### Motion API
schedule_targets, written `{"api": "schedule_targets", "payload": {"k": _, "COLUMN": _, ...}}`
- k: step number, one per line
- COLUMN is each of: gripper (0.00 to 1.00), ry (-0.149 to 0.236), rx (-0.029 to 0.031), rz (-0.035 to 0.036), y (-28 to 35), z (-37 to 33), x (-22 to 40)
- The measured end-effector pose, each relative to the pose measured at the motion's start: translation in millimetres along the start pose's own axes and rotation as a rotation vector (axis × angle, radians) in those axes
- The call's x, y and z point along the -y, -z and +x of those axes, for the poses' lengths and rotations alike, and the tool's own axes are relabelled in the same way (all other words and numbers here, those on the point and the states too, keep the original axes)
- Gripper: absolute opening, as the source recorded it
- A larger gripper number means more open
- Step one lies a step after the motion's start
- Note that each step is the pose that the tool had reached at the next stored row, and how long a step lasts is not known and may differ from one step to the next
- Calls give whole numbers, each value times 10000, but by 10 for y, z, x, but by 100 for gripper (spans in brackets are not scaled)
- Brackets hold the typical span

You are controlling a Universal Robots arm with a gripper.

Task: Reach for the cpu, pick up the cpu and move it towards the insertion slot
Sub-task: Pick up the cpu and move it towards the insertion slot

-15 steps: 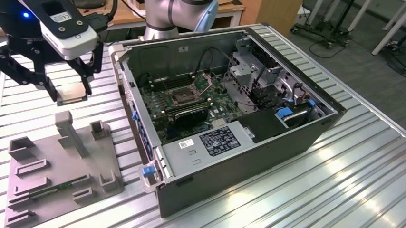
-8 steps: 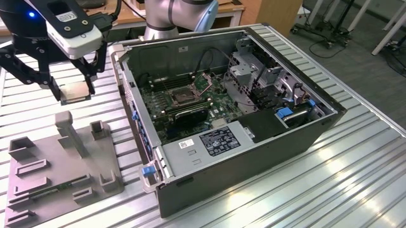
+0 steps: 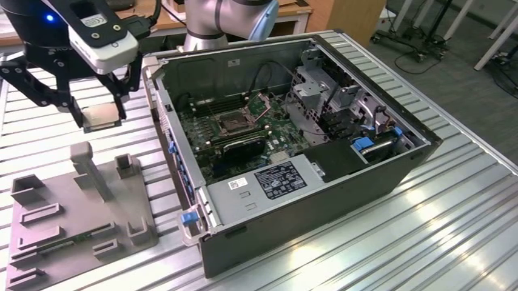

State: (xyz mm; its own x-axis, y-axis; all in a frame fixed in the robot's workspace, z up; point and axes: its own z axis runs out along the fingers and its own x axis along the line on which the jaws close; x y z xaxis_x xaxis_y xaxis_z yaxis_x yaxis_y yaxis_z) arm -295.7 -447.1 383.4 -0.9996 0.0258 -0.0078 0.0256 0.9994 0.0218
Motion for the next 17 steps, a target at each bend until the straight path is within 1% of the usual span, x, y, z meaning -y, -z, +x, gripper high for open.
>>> {"api": "schedule_targets", "payload": {"k": 17, "gripper": 55, "ry": 0, "rx": 0, "rz": 0, "y": -2, "z": -138, "x": -4}}
